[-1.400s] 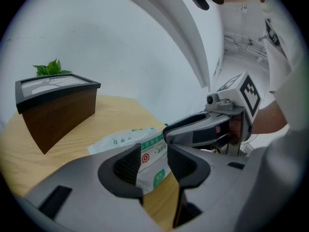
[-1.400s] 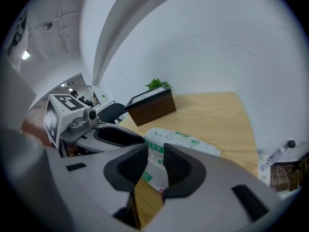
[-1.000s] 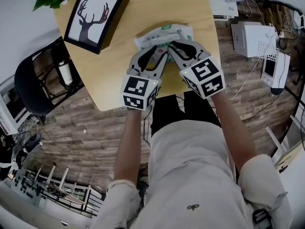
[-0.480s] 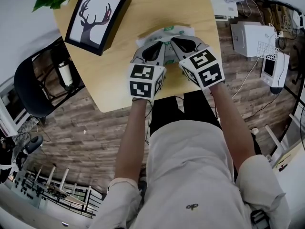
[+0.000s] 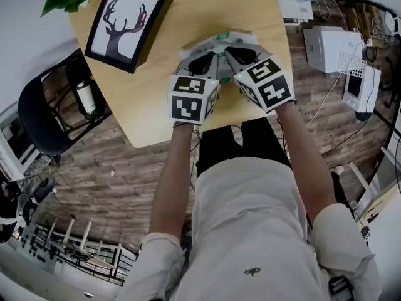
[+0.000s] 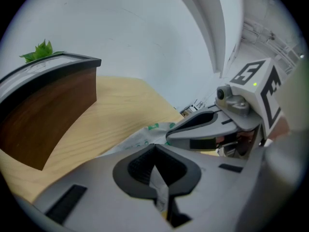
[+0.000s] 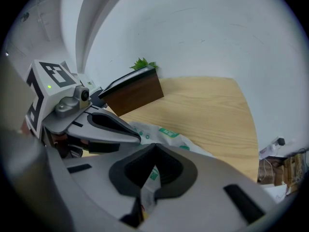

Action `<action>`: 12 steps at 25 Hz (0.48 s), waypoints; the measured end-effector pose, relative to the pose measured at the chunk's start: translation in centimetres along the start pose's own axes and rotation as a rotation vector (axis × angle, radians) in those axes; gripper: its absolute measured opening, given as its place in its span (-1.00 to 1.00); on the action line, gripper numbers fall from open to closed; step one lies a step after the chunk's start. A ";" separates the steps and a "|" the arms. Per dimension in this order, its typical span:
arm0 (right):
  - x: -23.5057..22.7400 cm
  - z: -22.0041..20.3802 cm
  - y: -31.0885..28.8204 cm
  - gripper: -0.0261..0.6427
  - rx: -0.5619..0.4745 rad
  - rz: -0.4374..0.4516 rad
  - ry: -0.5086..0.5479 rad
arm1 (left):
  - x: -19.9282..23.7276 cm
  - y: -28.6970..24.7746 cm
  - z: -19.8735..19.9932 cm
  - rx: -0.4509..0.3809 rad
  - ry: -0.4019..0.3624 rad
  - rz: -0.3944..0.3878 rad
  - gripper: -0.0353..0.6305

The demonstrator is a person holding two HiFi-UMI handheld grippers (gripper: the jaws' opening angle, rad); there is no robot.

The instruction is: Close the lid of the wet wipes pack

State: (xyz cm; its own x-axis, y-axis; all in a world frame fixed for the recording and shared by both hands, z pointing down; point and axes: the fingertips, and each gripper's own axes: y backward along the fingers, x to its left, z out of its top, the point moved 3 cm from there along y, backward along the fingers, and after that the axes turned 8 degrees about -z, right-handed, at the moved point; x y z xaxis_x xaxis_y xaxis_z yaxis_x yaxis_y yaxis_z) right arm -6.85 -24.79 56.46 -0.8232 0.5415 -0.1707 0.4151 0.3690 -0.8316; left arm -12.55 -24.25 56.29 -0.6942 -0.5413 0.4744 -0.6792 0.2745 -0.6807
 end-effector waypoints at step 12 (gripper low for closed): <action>-0.3 0.1 -0.4 -0.92 0.042 -0.032 0.041 | 0.0 -0.2 0.2 0.028 -0.037 0.003 -0.87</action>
State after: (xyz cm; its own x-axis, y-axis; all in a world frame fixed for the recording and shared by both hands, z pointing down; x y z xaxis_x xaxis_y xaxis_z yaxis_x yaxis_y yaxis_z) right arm -6.84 -25.17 56.77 -0.8191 0.5604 -0.1228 0.3716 0.3553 -0.8577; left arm -12.32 -24.46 56.32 -0.6865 -0.5697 0.4520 -0.6700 0.2539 -0.6976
